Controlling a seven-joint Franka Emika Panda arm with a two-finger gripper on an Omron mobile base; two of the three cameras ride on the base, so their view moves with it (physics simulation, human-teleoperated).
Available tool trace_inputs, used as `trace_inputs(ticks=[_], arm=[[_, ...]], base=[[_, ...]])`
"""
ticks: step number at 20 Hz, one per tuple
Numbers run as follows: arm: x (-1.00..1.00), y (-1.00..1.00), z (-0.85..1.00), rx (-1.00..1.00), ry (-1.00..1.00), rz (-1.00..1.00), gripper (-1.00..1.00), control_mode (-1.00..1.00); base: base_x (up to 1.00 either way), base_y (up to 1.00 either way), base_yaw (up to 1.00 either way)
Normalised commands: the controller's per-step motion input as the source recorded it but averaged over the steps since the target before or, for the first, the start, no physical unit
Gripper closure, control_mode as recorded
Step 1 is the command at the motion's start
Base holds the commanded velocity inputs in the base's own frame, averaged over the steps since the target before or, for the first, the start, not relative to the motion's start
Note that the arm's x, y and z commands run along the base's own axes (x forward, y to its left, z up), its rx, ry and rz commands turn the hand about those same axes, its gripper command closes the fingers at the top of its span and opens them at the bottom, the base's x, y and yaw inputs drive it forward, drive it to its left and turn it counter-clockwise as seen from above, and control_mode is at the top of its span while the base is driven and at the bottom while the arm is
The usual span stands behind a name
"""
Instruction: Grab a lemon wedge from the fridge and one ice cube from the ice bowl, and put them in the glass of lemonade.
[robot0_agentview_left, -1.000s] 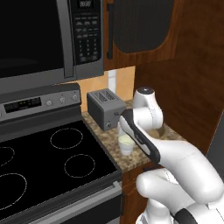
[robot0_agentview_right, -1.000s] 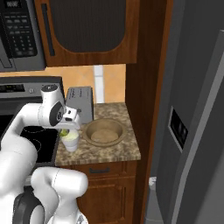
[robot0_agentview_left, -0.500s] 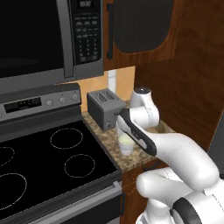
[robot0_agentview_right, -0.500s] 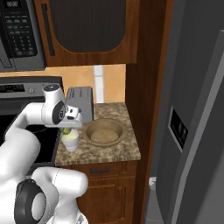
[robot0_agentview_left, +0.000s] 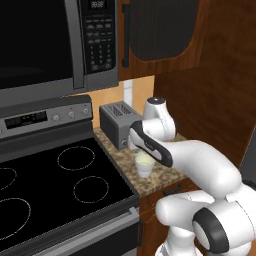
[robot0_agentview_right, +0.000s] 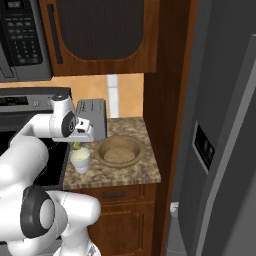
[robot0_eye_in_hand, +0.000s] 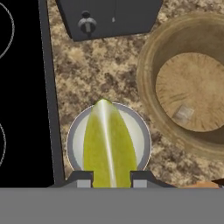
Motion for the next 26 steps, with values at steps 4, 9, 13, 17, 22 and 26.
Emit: trace_inputs(ticks=[4, 9, 13, 17, 22, 26], arm=[[0.06, 0.01, -0.19, 0.00, 0.00, 0.00, 1.00, -1.00], [0.05, 0.01, -0.34, 0.00, 0.00, 0.00, 1.00, -1.00], [0.00, 0.00, -0.04, 0.00, 0.00, 0.00, 1.00, -1.00], [0.00, 0.00, 0.00, 0.00, 0.00, 0.00, -1.00, -1.00], [0.00, 0.00, 0.00, 0.00, 0.01, 0.00, -1.00, -1.00], [0.03, 0.00, 0.00, 0.00, 0.04, 0.00, -1.00, -1.00]], base=[[0.00, 0.00, 0.00], [0.00, 0.00, 0.00], [0.00, 0.00, 0.00], [0.00, 0.00, 0.00], [0.00, 0.00, 0.00], [0.00, 0.00, 0.00]])
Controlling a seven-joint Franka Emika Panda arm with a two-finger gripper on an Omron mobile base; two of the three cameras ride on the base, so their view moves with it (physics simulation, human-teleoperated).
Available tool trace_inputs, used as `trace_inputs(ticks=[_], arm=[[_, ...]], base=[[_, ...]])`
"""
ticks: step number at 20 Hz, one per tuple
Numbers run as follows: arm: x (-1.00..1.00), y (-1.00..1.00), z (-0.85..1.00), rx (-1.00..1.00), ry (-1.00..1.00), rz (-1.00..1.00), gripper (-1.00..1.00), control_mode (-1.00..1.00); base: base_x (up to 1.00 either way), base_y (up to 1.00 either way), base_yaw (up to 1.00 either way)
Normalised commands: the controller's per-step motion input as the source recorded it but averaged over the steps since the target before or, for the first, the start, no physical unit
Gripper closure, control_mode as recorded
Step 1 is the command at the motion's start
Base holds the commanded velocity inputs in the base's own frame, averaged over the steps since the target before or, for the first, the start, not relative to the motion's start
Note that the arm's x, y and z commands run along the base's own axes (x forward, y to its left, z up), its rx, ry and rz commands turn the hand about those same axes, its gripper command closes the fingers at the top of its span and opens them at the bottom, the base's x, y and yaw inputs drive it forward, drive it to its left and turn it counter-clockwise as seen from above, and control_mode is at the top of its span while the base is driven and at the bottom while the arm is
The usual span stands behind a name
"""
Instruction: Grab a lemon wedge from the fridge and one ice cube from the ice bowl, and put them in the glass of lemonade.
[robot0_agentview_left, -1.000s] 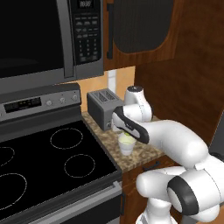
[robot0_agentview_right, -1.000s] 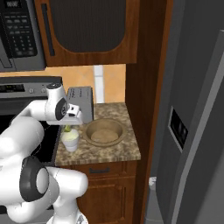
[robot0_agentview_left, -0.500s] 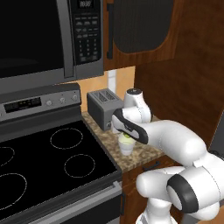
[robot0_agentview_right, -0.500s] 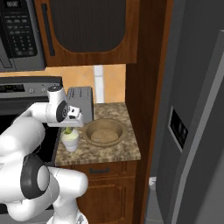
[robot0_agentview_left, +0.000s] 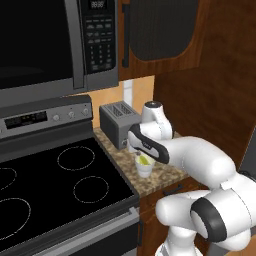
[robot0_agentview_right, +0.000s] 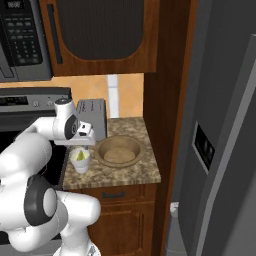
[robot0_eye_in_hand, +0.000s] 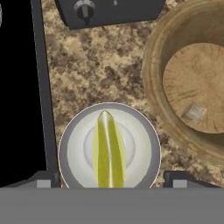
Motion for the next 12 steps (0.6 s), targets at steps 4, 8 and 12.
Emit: trace_inputs(ticks=[4, 8, 12], arm=[[0.00, 0.00, 0.06, 0.00, 0.00, 0.00, -1.00, -1.00], [0.00, 0.00, 0.32, 0.06, 0.00, 0.00, -1.00, -1.00], [0.00, 0.00, 0.30, 0.06, 0.00, 0.00, -1.00, -1.00]], base=[[0.00, 0.00, 0.00], [0.00, 0.00, 0.00], [0.00, 0.00, 0.00]])
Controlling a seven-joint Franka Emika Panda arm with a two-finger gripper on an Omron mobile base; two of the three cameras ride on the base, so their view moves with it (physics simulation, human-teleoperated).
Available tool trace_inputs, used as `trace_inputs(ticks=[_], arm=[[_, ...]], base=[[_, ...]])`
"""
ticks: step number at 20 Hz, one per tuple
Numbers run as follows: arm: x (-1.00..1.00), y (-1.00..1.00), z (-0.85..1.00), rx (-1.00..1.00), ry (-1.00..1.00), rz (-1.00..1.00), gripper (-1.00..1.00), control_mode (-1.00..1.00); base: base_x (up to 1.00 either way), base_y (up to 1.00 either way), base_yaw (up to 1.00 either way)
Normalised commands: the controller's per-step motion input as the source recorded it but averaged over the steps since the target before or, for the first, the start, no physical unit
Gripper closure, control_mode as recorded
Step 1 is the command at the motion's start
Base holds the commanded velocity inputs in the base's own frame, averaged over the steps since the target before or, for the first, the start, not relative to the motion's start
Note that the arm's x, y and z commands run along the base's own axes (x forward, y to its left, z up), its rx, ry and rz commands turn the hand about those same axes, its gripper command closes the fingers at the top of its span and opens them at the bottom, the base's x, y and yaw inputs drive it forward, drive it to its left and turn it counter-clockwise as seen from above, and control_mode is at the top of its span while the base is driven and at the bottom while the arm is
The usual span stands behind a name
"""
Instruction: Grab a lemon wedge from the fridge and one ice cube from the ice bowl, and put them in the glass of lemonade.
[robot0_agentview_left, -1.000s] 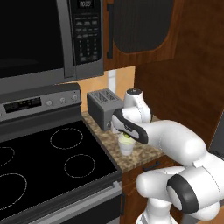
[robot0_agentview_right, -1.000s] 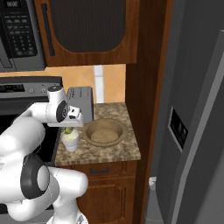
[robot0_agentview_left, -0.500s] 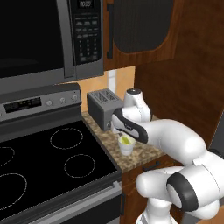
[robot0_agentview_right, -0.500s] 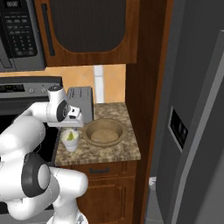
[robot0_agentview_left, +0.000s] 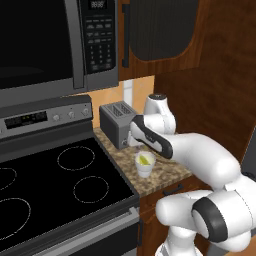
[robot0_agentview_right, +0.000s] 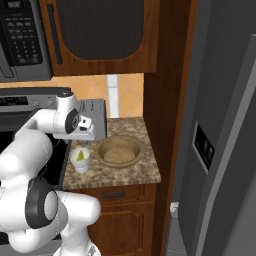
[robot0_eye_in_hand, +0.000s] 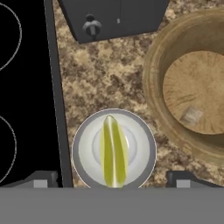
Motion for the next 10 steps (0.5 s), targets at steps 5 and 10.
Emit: trace_inputs(ticks=[5, 10], arm=[[-0.13, 0.00, 0.17, 0.08, -0.03, 0.00, -1.00, -1.00], [-0.85, -0.10, 0.03, 0.11, -0.05, -0.04, -1.00, -1.00]], base=[[0.00, 0.00, 0.00], [0.00, 0.00, 0.00]])
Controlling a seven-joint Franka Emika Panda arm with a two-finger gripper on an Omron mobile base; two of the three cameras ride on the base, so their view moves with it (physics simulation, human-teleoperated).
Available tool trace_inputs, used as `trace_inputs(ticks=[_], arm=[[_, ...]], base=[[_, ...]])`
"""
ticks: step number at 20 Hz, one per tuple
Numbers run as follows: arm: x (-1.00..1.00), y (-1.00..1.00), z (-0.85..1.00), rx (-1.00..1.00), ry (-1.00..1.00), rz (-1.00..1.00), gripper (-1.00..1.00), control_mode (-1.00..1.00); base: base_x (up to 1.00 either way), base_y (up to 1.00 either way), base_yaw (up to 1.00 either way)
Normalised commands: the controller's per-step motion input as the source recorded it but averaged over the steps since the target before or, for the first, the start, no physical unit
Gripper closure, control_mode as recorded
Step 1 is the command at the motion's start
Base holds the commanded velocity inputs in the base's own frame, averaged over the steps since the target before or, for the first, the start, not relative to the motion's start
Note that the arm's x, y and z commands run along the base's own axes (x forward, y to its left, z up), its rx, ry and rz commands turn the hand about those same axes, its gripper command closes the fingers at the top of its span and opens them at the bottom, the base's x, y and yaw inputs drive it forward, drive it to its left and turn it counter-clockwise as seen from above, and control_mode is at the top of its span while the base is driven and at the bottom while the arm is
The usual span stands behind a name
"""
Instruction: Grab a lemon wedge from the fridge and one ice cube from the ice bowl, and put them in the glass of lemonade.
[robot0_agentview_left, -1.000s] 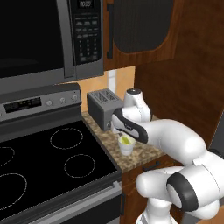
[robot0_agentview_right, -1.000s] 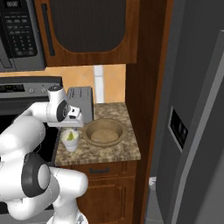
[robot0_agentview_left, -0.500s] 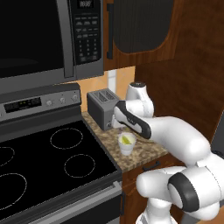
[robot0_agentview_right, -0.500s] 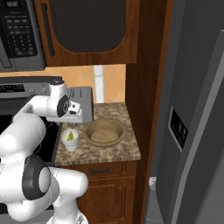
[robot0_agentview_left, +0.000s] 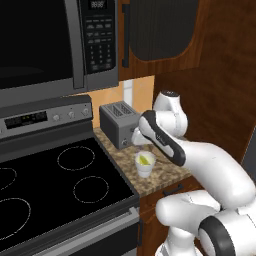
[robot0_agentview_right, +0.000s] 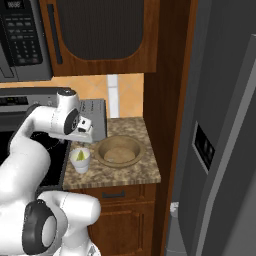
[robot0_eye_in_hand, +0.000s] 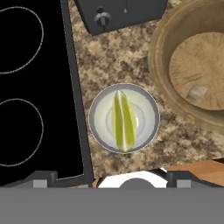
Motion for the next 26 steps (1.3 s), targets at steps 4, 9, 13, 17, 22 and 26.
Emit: trace_inputs(ticks=[4, 9, 13, 17, 22, 26], arm=[[-0.92, -0.34, 0.00, 0.08, 0.00, -0.04, -1.00, -1.00], [-0.96, -0.24, 0.00, 0.05, -0.03, -0.06, -1.00, -1.00], [-0.63, 0.00, 0.21, 0.00, 0.00, -0.06, -1.00, -1.00], [0.19, 0.12, 0.82, 0.01, -0.01, -0.11, -1.00, -1.00], [0.27, 0.06, 1.00, 0.14, -0.05, -0.09, -1.00, -1.00], [-0.09, 0.00, 1.00, 0.24, -0.09, -0.09, -1.00, -1.00]], base=[[0.00, 0.00, 0.00], [0.00, 0.00, 0.00], [0.00, 0.00, 0.00], [0.00, 0.00, 0.00], [0.00, 0.00, 0.00], [0.00, 0.00, 0.00]])
